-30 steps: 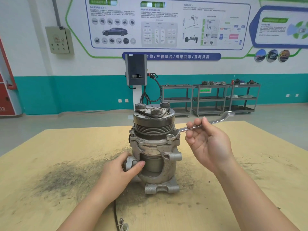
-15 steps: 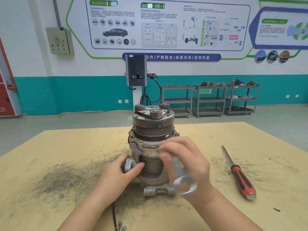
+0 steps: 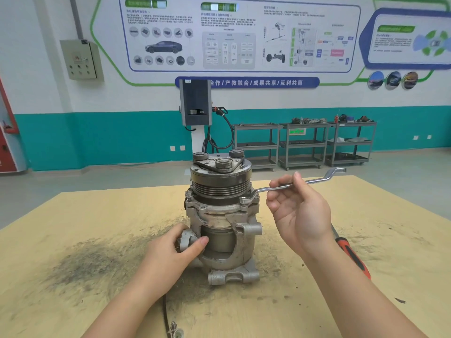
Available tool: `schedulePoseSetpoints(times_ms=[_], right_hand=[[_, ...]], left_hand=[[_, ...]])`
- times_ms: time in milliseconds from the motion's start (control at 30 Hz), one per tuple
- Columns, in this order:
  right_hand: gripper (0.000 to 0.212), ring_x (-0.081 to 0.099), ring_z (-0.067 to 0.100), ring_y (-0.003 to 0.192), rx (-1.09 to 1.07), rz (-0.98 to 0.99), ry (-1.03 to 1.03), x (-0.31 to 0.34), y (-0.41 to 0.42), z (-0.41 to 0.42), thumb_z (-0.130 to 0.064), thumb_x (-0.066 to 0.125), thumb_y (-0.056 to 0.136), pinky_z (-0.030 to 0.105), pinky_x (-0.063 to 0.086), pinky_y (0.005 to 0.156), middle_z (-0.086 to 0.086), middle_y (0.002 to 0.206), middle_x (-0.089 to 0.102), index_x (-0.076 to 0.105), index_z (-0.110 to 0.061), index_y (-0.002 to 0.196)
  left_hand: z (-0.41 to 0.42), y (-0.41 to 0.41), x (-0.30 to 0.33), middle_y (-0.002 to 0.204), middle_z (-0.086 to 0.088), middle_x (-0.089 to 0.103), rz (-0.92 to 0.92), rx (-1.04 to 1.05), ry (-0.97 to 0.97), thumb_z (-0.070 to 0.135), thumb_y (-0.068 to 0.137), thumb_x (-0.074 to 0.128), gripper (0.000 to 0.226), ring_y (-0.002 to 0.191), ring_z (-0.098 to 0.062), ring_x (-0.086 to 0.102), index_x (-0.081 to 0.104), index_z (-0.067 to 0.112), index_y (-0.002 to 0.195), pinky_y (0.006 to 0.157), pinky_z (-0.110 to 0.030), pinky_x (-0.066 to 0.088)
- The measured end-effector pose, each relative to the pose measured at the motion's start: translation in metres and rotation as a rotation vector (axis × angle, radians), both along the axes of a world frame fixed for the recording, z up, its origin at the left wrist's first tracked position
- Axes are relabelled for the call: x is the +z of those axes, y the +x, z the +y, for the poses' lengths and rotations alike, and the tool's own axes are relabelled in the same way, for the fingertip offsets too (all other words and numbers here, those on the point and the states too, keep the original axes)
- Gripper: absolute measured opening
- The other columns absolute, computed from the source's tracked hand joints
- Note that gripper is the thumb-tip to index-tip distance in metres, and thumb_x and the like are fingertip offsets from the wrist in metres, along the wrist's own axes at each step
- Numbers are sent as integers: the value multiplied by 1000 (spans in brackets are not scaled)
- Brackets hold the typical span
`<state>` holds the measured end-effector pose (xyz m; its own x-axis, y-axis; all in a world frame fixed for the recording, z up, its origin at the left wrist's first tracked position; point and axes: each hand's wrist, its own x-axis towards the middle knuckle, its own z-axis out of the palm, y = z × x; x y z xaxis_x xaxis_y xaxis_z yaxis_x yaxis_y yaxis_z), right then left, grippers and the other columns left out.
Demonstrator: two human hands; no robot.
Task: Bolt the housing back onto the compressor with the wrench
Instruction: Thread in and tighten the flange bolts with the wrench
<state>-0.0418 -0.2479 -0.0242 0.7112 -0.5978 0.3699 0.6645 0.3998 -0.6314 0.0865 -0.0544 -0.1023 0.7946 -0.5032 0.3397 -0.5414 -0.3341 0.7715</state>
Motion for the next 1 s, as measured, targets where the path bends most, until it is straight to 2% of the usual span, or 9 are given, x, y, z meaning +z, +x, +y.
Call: schedulePoseSetpoints(times_ms=[167,367,467,533,600,667,767,867,1000], right_hand=[[55,55,18,51,38,42,44,4,0,-3,-17,36,103,23,46,45,9,67,60,67,-11,58],[43,60,19,54,-430,-138,-336,-14,0,24,-32,40,101,27,47,50,3,71,65,67,-25,69],[33,63,22,70,-750,-256,-762,-29,3,38,-32,42,102,32,51,65,3,76,63,62,-16,80],[32,60,16,83,-865,-287,-1080,-38,5,44,-29,49,101,23,50,75,8,83,61,65,-6,85],[23,57,12,85,-893,-295,-1208,-38,4,47,-24,56,97,16,48,78,10,88,59,65,-4,92],[22,59,12,82,-843,-342,-1128,-33,2,45,-24,50,100,17,49,76,7,88,60,64,-8,96],[20,63,17,65,-658,-329,-673,-16,-6,36,-29,38,104,27,52,59,-4,82,63,55,-27,95],[17,60,17,53,-448,-166,-285,-5,-8,22,-18,33,104,26,48,48,1,71,65,48,-16,94],[18,57,15,48,-242,-14,-119,-2,0,10,-8,30,105,24,44,44,2,64,65,43,-11,94]], left_hand=[[-1,-1,0,84,8,72,-3,17,1,65,78,61,39,74,-9,64,62,27,86,70,-30,50],[0,-1,-1,85,6,72,5,5,-11,64,80,63,37,73,-12,65,62,28,89,65,-29,49],[1,-1,1,76,11,69,1,-12,-18,74,70,56,50,63,-7,61,61,27,86,56,-18,39],[0,-3,2,70,14,66,-15,-20,-36,74,67,55,51,56,-1,56,61,27,83,52,-13,37],[-1,-2,1,73,12,68,-11,-35,-51,74,67,56,47,57,0,57,60,29,82,52,-13,39],[0,0,0,78,11,70,-15,-35,-42,76,67,55,45,64,-2,62,59,35,84,55,-13,41],[1,0,0,83,11,70,-19,-19,-14,79,67,53,49,70,-5,64,58,35,87,56,-13,41],[0,1,-1,81,9,69,-16,-12,-20,77,69,56,46,68,-9,61,56,33,85,54,-12,39],[1,0,-2,83,12,70,4,-21,-19,72,74,59,45,67,-9,61,57,29,87,54,-11,39]])
